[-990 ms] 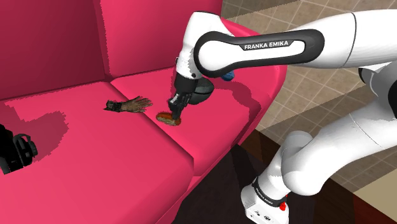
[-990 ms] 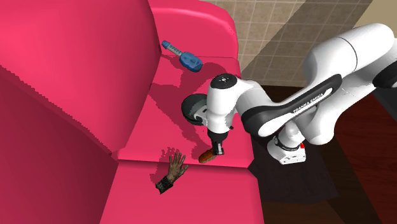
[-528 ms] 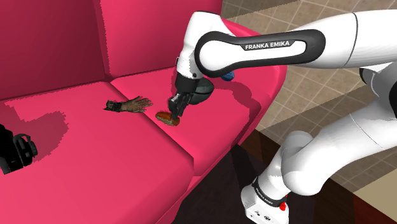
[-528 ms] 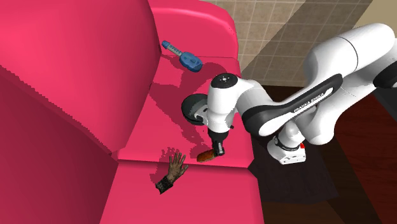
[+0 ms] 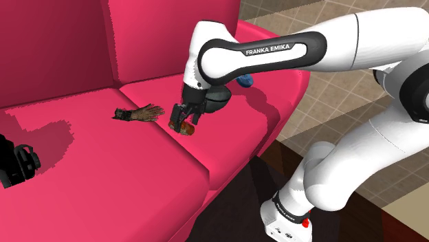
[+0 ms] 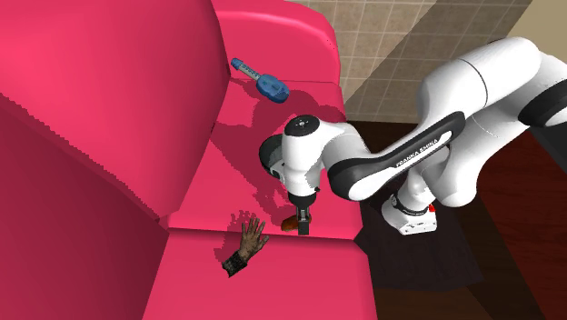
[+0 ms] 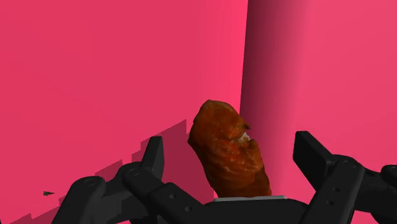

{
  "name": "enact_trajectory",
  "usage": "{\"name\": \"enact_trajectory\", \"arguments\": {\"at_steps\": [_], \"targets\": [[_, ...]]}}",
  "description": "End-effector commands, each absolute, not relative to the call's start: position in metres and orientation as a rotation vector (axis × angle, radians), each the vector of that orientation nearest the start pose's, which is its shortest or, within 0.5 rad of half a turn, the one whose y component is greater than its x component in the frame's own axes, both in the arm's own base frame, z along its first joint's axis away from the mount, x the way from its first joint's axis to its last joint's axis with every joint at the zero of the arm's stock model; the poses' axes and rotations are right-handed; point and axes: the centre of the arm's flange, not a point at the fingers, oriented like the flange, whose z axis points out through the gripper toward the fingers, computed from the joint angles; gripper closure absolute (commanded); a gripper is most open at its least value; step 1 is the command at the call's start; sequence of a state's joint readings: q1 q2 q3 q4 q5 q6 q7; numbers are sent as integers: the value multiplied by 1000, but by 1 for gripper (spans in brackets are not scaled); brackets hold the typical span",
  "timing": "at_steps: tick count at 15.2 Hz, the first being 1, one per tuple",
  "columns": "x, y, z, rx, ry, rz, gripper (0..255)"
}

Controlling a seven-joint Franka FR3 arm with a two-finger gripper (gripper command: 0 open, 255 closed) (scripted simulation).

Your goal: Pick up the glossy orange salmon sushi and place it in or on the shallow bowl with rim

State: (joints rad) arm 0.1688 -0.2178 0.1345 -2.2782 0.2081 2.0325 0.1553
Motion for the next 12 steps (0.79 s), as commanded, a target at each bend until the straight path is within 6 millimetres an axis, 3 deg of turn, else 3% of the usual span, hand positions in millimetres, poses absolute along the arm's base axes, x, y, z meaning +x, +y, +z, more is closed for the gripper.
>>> {"name": "enact_trajectory", "arguments": {"at_steps": [1, 9, 10, 12], "targets": [[449, 156, 428, -2994, -71, 94, 0], [449, 156, 428, -2994, -71, 94, 0], [449, 156, 428, -2994, -71, 94, 255], [449, 156, 428, -2994, -71, 94, 255]]}}
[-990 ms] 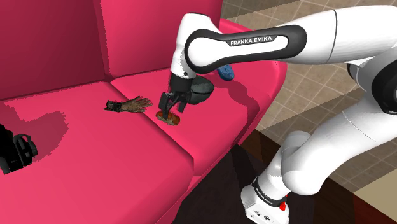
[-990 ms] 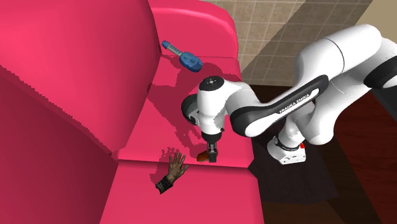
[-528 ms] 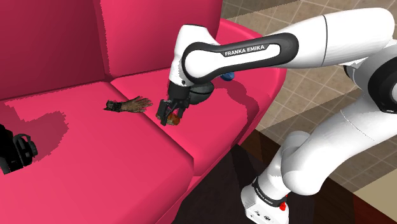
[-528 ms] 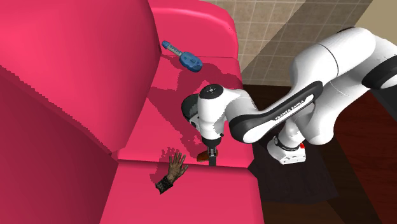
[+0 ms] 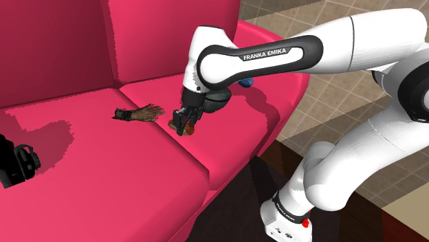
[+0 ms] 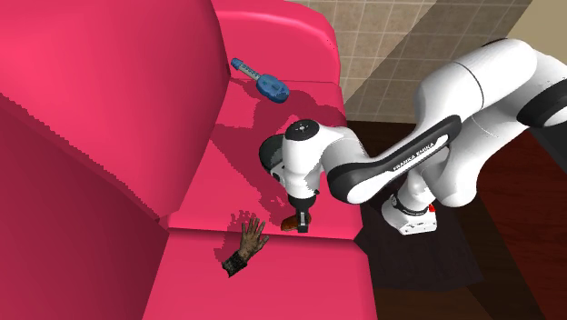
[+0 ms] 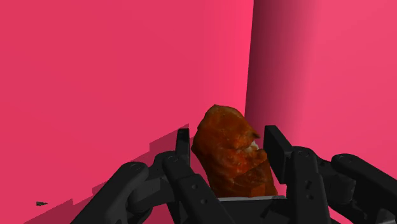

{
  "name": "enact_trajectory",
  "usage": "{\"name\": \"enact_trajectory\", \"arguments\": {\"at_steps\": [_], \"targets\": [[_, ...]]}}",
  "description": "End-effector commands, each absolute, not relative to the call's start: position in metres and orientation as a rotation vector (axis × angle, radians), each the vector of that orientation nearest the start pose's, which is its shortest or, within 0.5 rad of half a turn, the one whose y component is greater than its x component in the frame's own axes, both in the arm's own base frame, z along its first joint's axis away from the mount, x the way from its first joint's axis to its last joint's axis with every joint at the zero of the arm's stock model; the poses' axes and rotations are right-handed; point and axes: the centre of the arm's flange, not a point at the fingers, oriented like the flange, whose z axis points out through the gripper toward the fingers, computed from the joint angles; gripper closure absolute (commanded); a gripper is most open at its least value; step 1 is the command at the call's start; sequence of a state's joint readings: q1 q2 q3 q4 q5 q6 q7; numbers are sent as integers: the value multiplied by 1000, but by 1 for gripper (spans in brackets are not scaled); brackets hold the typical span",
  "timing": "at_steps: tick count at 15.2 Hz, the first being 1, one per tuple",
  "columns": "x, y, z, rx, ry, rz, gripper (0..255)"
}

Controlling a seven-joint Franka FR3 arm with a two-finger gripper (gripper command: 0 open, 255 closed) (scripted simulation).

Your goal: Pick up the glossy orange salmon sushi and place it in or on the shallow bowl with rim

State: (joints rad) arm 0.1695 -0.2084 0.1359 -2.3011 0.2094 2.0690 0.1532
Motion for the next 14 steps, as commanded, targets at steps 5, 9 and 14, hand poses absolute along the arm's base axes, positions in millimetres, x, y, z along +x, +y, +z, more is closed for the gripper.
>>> {"name": "enact_trajectory", "arguments": {"at_steps": [5, 9, 14], "targets": [[449, 155, 427, -2994, -71, 94, 255], [449, 156, 438, -2994, -71, 94, 255], [449, 156, 465, -2994, -71, 94, 255]]}}
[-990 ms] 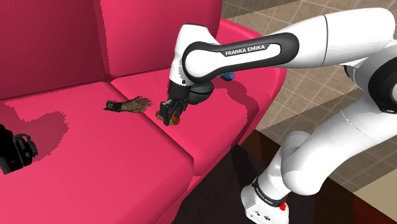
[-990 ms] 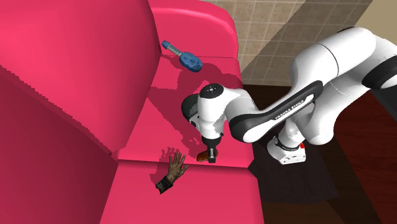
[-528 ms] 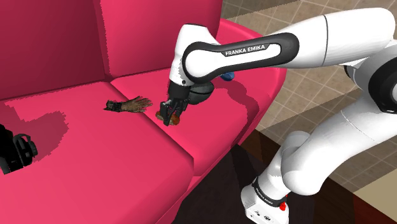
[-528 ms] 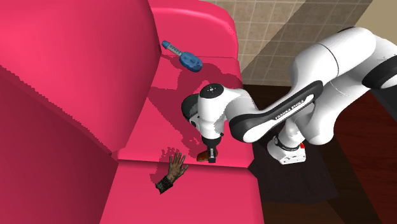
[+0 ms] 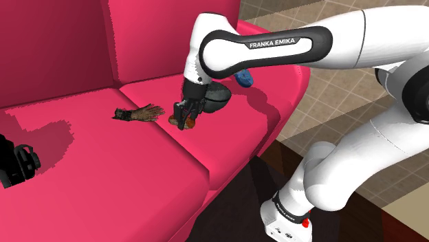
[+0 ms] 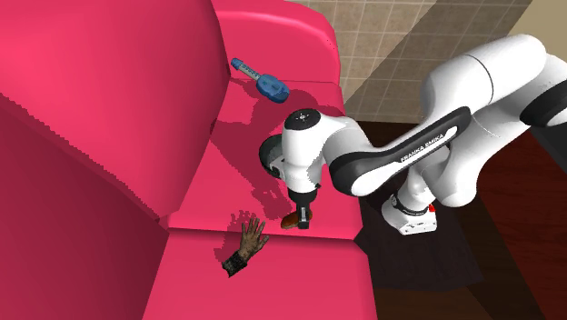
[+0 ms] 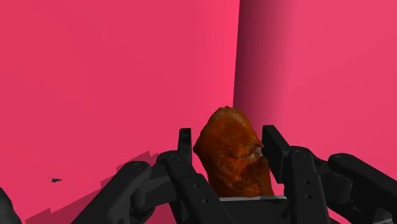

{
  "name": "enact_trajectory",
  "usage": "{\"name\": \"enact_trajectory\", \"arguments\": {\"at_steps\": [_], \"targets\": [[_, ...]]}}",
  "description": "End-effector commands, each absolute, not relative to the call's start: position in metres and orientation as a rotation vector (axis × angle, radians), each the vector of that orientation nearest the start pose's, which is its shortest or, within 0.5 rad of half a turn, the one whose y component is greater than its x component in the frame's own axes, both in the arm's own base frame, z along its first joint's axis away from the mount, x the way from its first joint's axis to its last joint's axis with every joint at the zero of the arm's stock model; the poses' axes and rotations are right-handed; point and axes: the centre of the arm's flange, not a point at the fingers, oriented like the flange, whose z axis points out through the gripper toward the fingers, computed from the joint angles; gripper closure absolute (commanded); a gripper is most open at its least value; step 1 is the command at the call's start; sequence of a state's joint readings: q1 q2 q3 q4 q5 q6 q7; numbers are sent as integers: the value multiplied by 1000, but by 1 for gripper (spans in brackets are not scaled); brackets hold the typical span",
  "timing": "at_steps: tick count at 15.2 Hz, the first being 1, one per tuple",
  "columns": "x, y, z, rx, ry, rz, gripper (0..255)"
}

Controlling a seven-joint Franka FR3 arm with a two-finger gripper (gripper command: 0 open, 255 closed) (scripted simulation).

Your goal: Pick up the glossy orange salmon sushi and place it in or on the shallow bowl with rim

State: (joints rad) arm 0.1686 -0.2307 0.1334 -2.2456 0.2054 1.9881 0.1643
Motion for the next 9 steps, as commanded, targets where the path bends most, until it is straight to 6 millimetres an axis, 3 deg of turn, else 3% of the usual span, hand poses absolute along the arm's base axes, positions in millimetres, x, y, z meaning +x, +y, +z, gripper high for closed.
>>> {"name": "enact_trajectory", "arguments": {"at_steps": [1, 9], "targets": [[449, 156, 470, -2994, -71, 94, 255], [449, 156, 512, -2994, -71, 94, 255]]}}
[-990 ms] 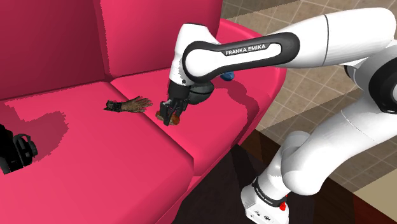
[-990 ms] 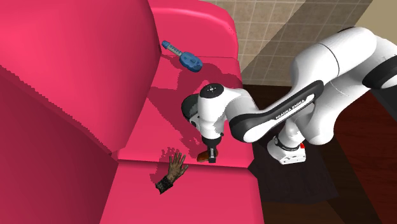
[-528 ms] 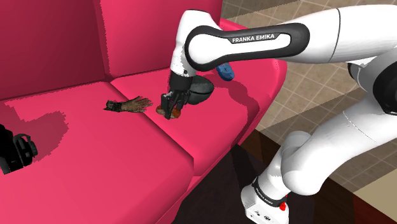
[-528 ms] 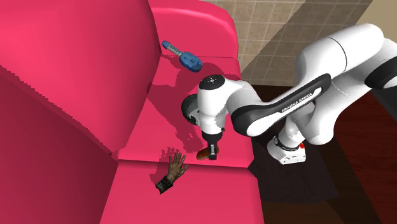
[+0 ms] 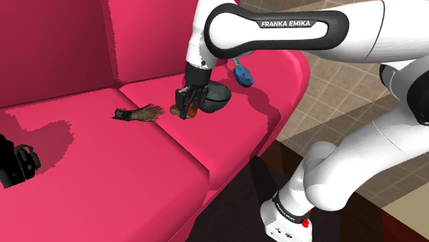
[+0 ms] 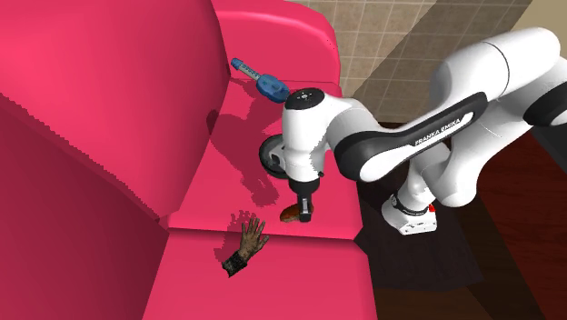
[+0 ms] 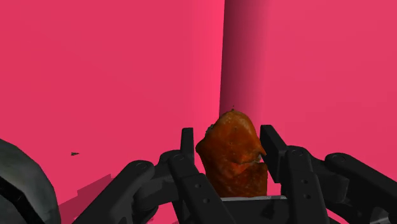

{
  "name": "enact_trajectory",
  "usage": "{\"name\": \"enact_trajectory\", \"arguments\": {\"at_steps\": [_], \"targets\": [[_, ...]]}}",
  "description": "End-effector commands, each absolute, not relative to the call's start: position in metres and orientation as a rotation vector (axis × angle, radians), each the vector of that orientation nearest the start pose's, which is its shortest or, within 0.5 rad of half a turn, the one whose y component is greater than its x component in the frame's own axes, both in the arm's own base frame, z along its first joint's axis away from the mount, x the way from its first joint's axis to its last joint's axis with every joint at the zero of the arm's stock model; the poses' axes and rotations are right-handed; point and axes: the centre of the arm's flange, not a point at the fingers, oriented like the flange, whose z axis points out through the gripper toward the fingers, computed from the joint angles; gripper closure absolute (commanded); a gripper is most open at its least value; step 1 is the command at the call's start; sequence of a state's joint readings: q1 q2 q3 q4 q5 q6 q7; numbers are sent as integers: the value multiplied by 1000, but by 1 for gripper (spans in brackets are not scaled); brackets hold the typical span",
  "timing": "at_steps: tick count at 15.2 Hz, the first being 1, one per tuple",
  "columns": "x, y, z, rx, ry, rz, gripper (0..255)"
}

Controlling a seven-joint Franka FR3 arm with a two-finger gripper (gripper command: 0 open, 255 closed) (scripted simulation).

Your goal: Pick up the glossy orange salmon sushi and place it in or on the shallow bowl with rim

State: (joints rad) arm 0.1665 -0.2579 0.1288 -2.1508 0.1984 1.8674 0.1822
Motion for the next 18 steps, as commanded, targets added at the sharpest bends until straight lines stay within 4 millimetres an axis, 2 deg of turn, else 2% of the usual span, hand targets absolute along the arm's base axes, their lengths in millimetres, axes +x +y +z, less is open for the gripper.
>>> {"name": "enact_trajectory", "arguments": {"at_steps": [1, 17, 18], "targets": [[449, 156, 518, -2994, -71, 94, 255], [449, 156, 600, -2994, -71, 94, 255], [452, 143, 600, -2994, -71, 94, 255]]}}
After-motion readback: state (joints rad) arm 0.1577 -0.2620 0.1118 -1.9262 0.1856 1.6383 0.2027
